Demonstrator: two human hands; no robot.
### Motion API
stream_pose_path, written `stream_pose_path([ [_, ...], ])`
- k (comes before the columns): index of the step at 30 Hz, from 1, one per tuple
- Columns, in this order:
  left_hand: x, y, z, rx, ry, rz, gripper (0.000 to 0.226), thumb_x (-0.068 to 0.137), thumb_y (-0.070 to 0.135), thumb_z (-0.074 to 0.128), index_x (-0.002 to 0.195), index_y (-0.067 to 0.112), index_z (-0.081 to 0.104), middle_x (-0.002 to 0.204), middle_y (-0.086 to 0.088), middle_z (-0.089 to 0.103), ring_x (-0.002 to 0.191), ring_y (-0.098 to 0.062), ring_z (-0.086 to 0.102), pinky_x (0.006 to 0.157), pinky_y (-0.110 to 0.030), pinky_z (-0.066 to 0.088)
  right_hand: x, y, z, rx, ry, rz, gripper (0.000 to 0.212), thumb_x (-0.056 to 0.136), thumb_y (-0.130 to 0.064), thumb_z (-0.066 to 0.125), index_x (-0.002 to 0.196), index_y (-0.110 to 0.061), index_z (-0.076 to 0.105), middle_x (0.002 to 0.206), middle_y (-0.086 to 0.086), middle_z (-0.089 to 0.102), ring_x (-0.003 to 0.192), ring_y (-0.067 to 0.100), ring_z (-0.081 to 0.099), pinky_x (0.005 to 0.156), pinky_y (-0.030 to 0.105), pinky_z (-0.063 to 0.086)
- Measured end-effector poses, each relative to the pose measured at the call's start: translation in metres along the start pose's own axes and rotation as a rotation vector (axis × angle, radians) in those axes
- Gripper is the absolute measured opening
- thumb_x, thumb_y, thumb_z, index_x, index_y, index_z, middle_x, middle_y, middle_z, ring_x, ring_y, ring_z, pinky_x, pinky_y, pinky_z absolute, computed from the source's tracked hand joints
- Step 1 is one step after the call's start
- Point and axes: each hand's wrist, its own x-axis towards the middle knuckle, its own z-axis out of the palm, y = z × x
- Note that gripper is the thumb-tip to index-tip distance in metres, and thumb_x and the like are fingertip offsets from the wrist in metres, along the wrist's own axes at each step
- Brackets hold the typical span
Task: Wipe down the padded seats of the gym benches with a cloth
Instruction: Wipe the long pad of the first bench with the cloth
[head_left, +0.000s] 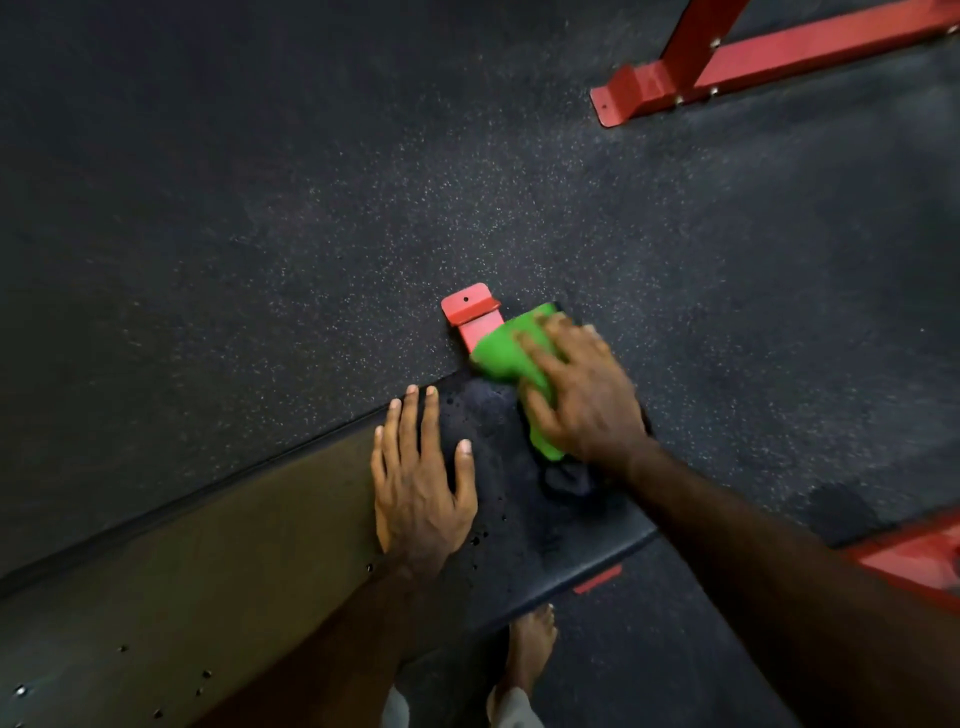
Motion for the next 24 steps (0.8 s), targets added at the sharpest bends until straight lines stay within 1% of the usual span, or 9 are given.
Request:
stream_pose_path([
  [3, -0.001, 0.000, 0.000, -0.001, -0.007, -0.006, 0.067, 0.102, 0.045, 0.044, 0.161, 0.019, 0.028, 0.169, -0.001, 0.024, 0.156, -0.022, 0.019, 0.124, -0.046, 0.019, -0.001, -0.008, 0.003, 0.130, 0.178, 0.547, 0.061, 0.093, -0.042, 0.047, 0.149, -0.018, 0.050, 0.152, 0.015, 0.049, 0.139, 0.036, 0.047, 0.121, 0.052, 0.030],
  [4, -0.001, 0.000, 0.000, 0.005, -0.008, -0.005, 0.068, 0.101, 0.046, 0.043, 0.162, 0.019, 0.027, 0.169, -0.001, 0.024, 0.156, -0.023, 0.019, 0.124, -0.046, 0.019, -0.008, -0.019, 0.006, 0.121, 0.171, 0.535, 0.064, 0.093, -0.042, 0.047, 0.152, -0.020, 0.047, 0.157, 0.017, 0.043, 0.144, 0.037, 0.041, 0.123, 0.052, 0.026],
  [7, 0.000, 0.001, 0.001, 0.008, -0.009, -0.002, 0.068, 0.101, 0.048, 0.043, 0.161, 0.019, 0.028, 0.169, -0.001, 0.024, 0.156, -0.023, 0.020, 0.124, -0.046, 0.018, -0.041, -0.026, 0.007, 0.043, 0.026, 0.080, 0.071, 0.093, -0.040, 0.052, 0.161, -0.028, 0.033, 0.170, 0.011, 0.021, 0.157, 0.034, 0.016, 0.128, 0.047, 0.016],
  [9, 0.001, 0.001, 0.001, 0.012, -0.006, -0.006, 0.069, 0.101, 0.049, 0.043, 0.161, 0.019, 0.028, 0.168, -0.002, 0.025, 0.156, -0.024, 0.021, 0.123, -0.045, 0.018, -0.042, -0.003, 0.001, 0.024, 0.005, 0.000, 0.071, 0.094, -0.039, 0.054, 0.161, -0.030, 0.032, 0.171, 0.009, 0.020, 0.157, 0.031, 0.018, 0.127, 0.047, 0.018],
  [12, 0.000, 0.001, 0.001, 0.018, -0.012, 0.000, 0.069, 0.102, 0.050, 0.042, 0.162, 0.019, 0.027, 0.168, -0.002, 0.025, 0.156, -0.024, 0.020, 0.124, -0.045, 0.018, -0.035, -0.003, 0.006, 0.132, 0.166, 0.517, 0.066, 0.094, -0.039, 0.048, 0.158, -0.023, 0.038, 0.162, 0.019, 0.035, 0.146, 0.038, 0.039, 0.121, 0.052, 0.030],
  [14, 0.000, 0.001, 0.001, 0.013, -0.014, 0.003, 0.070, 0.101, 0.050, 0.042, 0.162, 0.019, 0.027, 0.168, -0.002, 0.025, 0.156, -0.024, 0.019, 0.124, -0.045, 0.017, -0.037, -0.029, 0.010, 0.156, 0.209, 0.693, 0.068, 0.095, -0.039, 0.047, 0.159, -0.022, 0.035, 0.162, 0.021, 0.033, 0.146, 0.039, 0.036, 0.123, 0.052, 0.027],
  [17, 0.001, 0.001, 0.001, 0.012, -0.008, 0.004, 0.070, 0.101, 0.051, 0.043, 0.161, 0.018, 0.028, 0.168, -0.003, 0.026, 0.156, -0.025, 0.020, 0.124, -0.046, 0.018, -0.066, -0.047, 0.015, 0.069, 0.061, 0.287, 0.076, 0.092, -0.038, 0.052, 0.163, -0.029, 0.025, 0.172, 0.013, 0.013, 0.158, 0.034, 0.014, 0.127, 0.048, 0.015],
  [19, 0.002, 0.001, 0.000, 0.016, -0.009, 0.005, 0.070, 0.101, 0.052, 0.042, 0.161, 0.018, 0.028, 0.168, -0.003, 0.026, 0.156, -0.025, 0.020, 0.124, -0.046, 0.017, -0.077, -0.025, 0.012, 0.034, 0.016, 0.138, 0.076, 0.092, -0.038, 0.053, 0.163, -0.031, 0.026, 0.172, 0.009, 0.013, 0.159, 0.030, 0.013, 0.127, 0.048, 0.017],
  [24, 0.000, 0.000, -0.001, 0.016, -0.006, 0.016, 0.071, 0.101, 0.054, 0.040, 0.161, 0.017, 0.027, 0.168, -0.004, 0.026, 0.156, -0.025, 0.020, 0.124, -0.047, 0.017, -0.092, -0.043, 0.014, 0.158, 0.222, 0.835, 0.070, 0.094, -0.033, 0.047, 0.161, -0.021, 0.031, 0.165, 0.019, 0.029, 0.152, 0.035, 0.028, 0.124, 0.055, 0.025],
])
